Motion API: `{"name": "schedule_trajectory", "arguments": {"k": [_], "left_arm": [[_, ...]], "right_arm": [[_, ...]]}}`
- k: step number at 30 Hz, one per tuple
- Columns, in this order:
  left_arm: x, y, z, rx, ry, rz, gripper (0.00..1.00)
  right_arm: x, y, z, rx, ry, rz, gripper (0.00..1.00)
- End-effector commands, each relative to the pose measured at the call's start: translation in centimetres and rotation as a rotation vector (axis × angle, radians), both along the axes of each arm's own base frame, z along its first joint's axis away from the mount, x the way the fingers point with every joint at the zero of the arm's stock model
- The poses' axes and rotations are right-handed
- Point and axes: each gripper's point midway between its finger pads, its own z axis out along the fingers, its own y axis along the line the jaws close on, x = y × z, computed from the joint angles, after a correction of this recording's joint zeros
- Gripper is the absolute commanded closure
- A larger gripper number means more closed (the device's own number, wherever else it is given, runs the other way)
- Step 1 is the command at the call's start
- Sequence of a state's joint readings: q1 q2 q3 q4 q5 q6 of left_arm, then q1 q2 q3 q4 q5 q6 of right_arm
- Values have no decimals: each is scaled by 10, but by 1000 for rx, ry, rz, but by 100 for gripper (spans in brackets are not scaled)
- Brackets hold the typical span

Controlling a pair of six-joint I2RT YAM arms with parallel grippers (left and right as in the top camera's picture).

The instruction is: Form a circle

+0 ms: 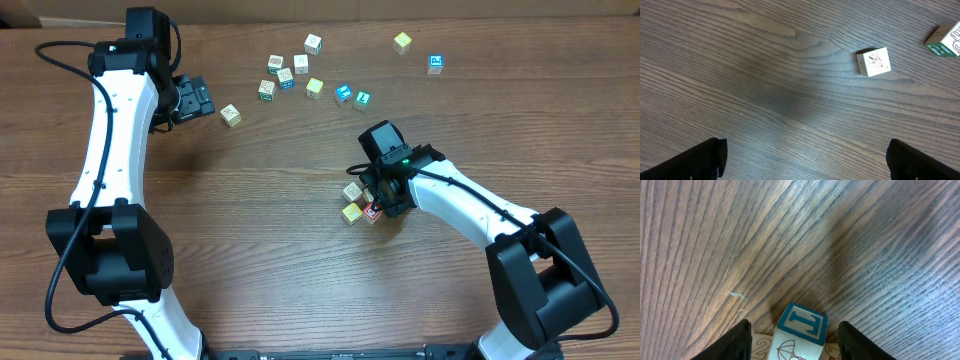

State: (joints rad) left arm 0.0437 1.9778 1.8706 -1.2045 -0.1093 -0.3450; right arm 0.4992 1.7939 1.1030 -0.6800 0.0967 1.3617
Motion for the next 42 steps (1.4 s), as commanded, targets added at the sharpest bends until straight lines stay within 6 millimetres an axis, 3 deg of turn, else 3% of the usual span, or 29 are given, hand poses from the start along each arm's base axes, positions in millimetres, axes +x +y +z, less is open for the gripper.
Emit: {"name": "schedule_trajectory", "arguments": {"k": [1,6,27,42], "left_arm": [[-1,1,9,3,-22,12,0],[-1,1,9,3,-22,12,1],[-1,1,9,3,-22,12,0],[-1,1,9,3,-22,12,0]], "right_arm": [[-1,-2,-3,-19,-3,-3,49],[0,-2,-3,-17,-6,-4,56],[0,-5,-3,-32,-8,-7,65],[-3,-6,-4,-38,3,-6,64]]}}
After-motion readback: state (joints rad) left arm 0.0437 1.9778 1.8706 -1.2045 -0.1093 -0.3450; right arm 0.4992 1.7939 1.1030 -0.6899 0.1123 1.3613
